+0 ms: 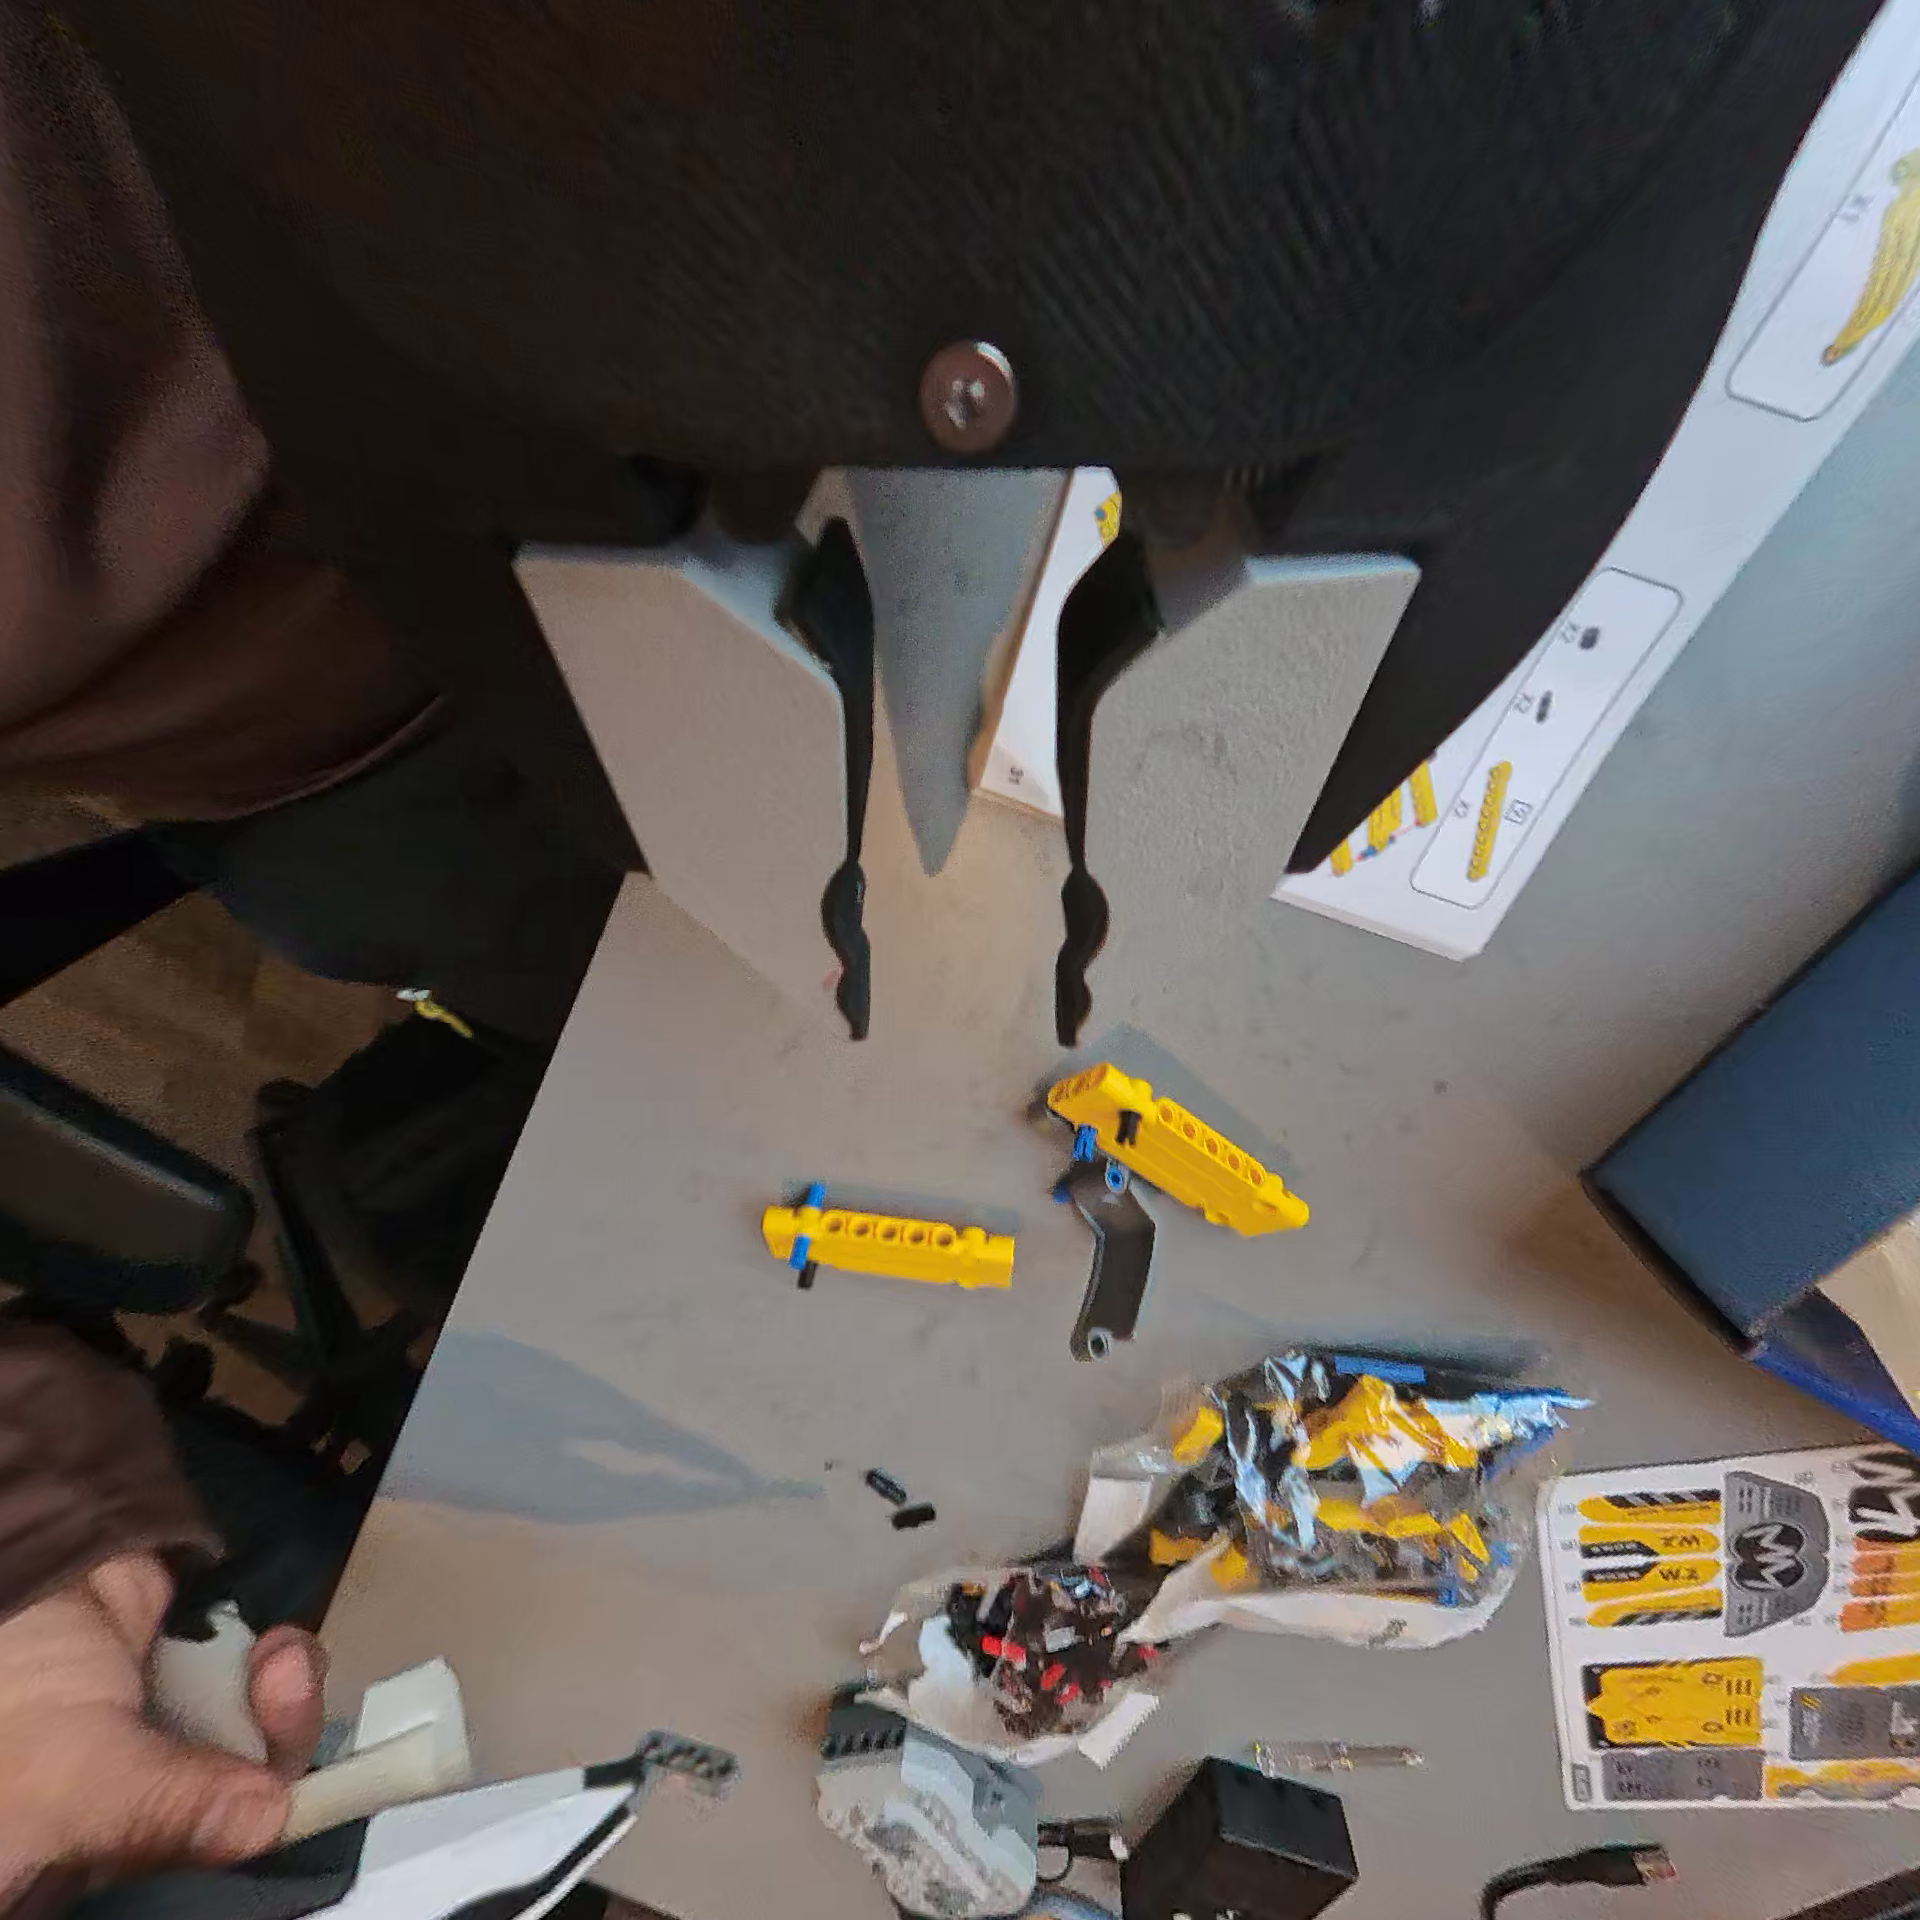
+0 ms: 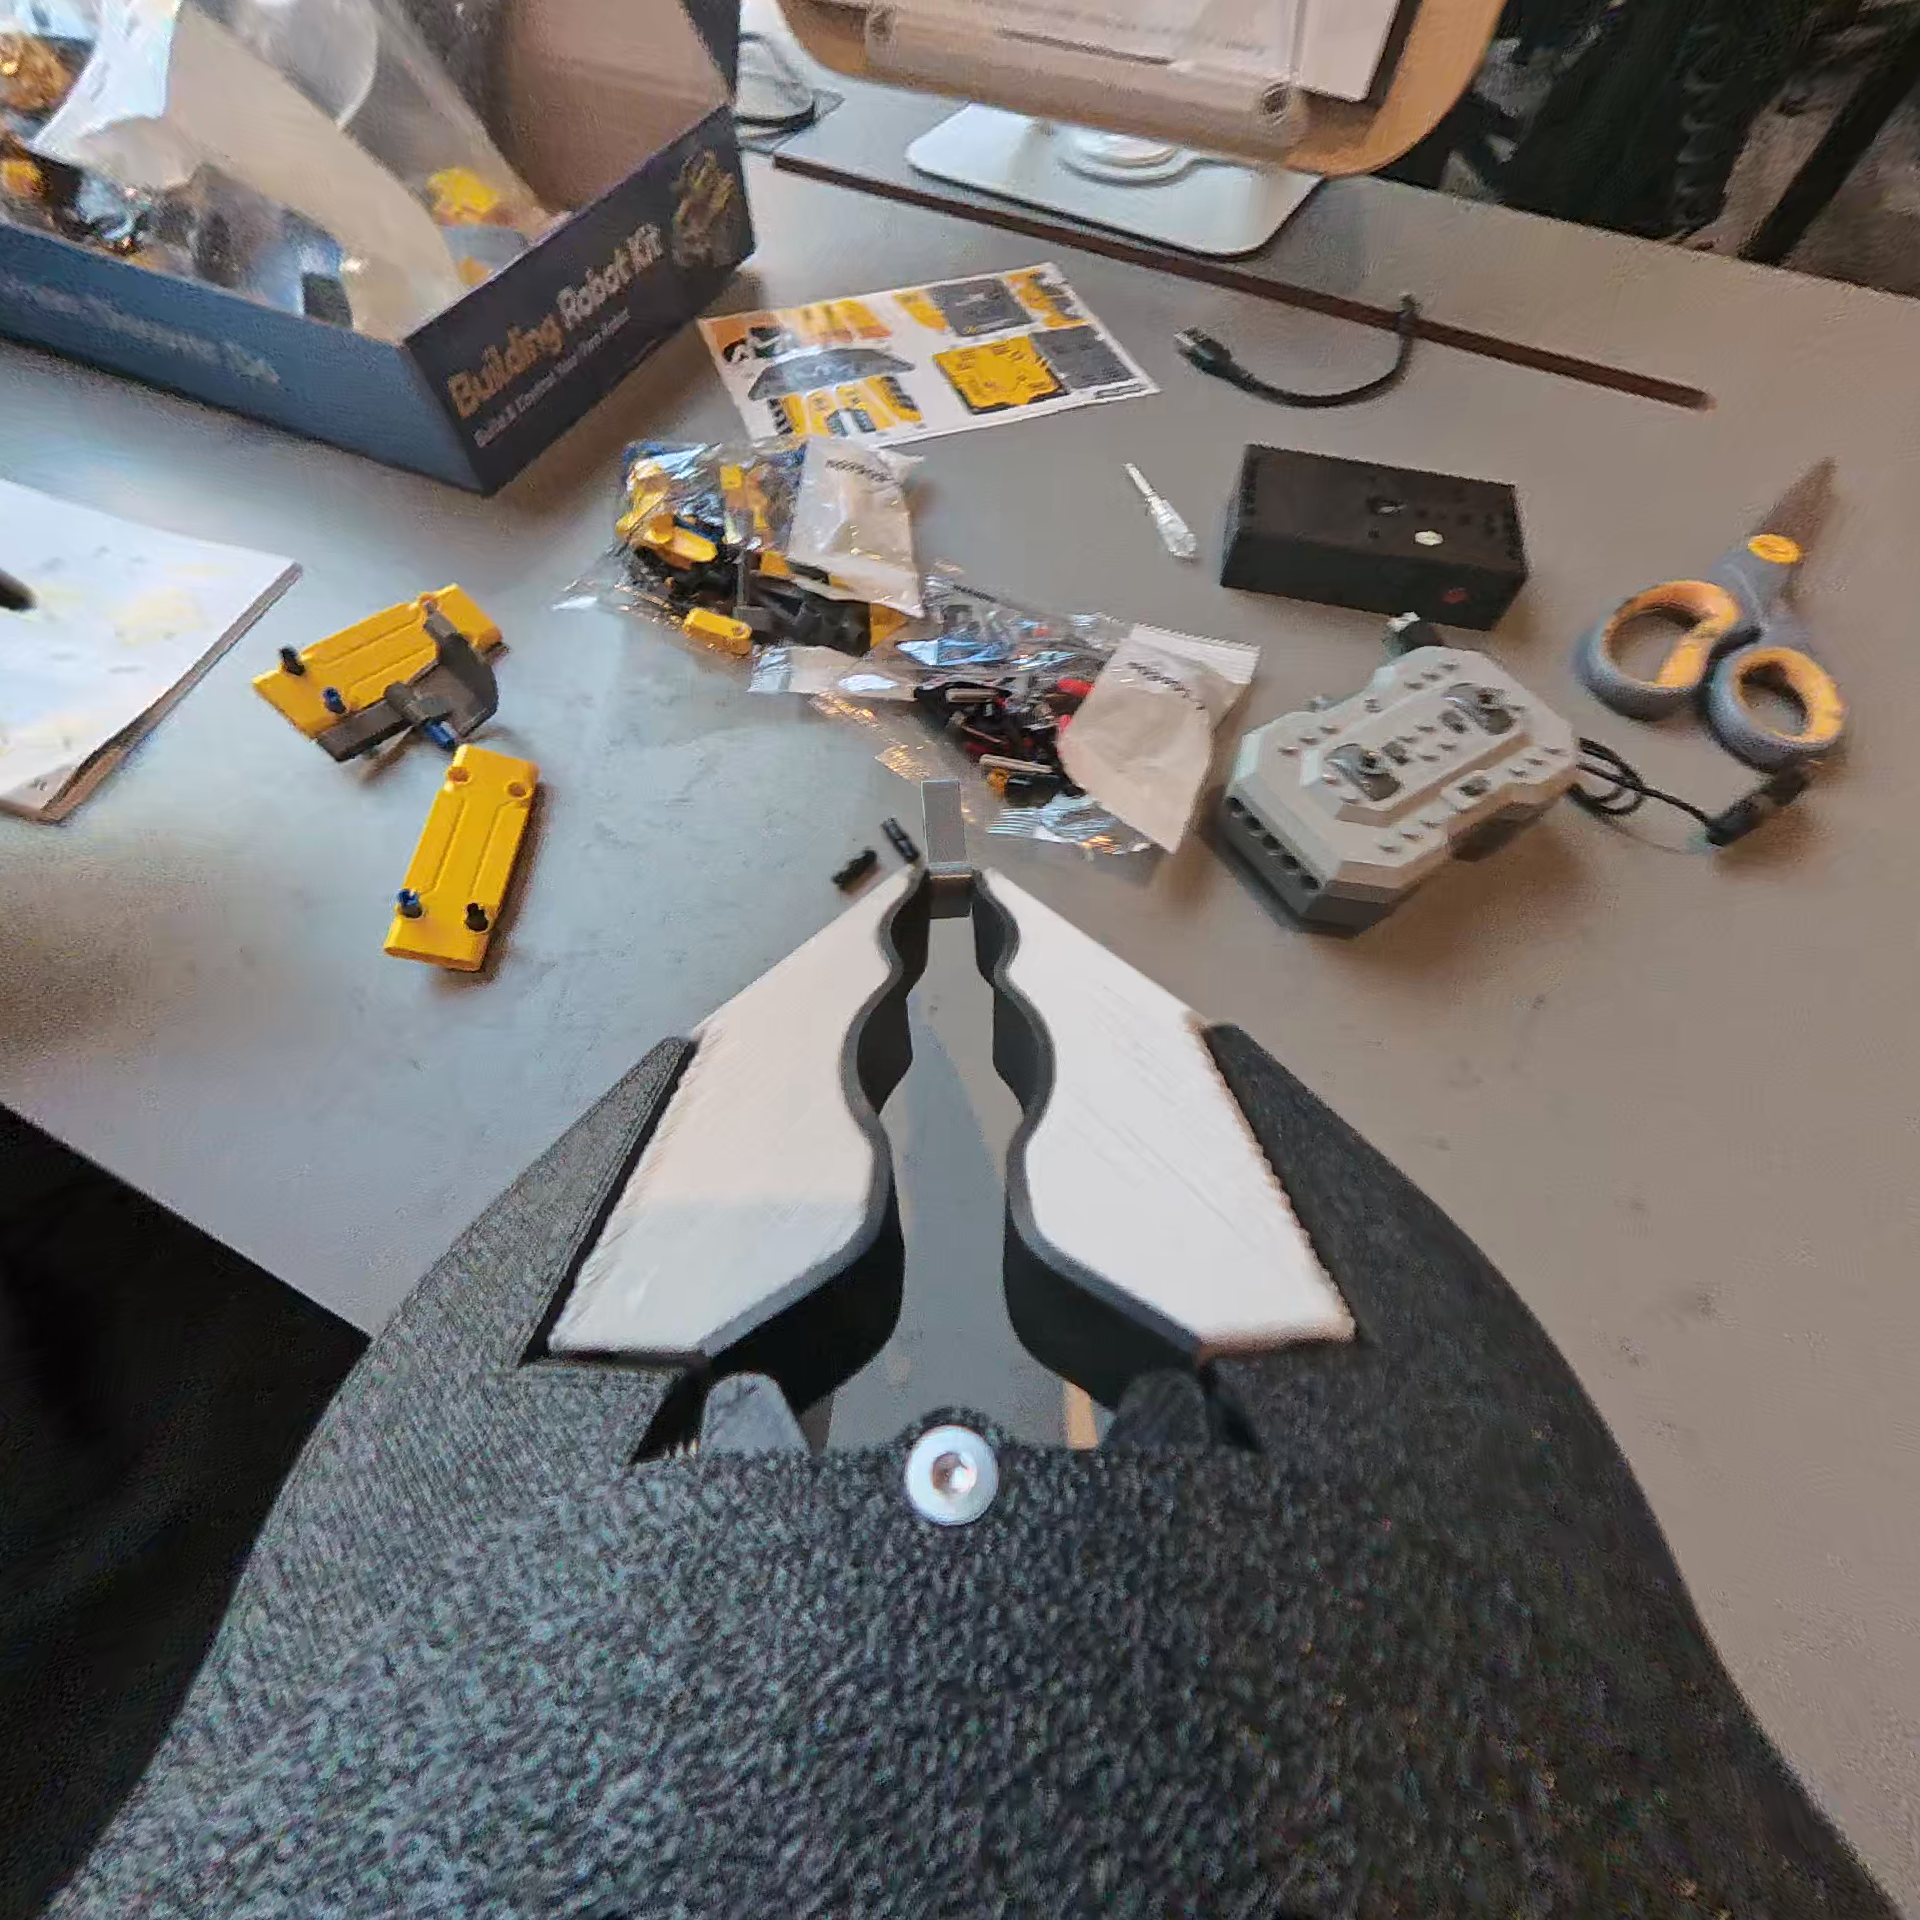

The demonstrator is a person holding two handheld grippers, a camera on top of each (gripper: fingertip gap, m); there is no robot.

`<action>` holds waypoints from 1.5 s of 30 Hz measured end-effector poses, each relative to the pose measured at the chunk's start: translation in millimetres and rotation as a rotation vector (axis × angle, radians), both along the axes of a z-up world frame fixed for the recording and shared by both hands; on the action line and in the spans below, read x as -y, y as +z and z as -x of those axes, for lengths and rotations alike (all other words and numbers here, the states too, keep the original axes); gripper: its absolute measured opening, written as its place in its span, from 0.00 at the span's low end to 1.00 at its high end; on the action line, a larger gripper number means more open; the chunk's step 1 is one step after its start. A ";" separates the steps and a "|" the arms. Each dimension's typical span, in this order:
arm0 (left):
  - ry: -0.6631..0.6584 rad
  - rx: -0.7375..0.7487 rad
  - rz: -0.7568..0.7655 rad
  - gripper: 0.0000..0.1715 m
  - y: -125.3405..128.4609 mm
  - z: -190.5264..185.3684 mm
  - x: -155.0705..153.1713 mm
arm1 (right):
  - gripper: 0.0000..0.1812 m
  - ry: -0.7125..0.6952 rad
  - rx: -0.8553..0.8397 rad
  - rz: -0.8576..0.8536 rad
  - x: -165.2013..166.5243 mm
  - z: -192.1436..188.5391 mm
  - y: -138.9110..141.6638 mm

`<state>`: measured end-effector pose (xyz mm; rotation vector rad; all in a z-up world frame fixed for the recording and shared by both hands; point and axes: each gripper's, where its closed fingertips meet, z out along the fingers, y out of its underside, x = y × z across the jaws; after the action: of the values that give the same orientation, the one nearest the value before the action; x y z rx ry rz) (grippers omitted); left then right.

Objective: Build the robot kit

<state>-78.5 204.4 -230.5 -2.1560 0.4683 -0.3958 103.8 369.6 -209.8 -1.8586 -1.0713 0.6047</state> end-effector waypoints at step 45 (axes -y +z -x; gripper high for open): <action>-0.118 -0.293 -0.184 0.19 -32.2 -23.9 16.5 | 0.05 0.282 0.284 -0.011 35.0 66.0 -78.7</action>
<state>-54.5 187.8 -262.7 -2.0189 0.7682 -0.0940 37.8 334.6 -288.5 -1.8345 -1.5382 0.5011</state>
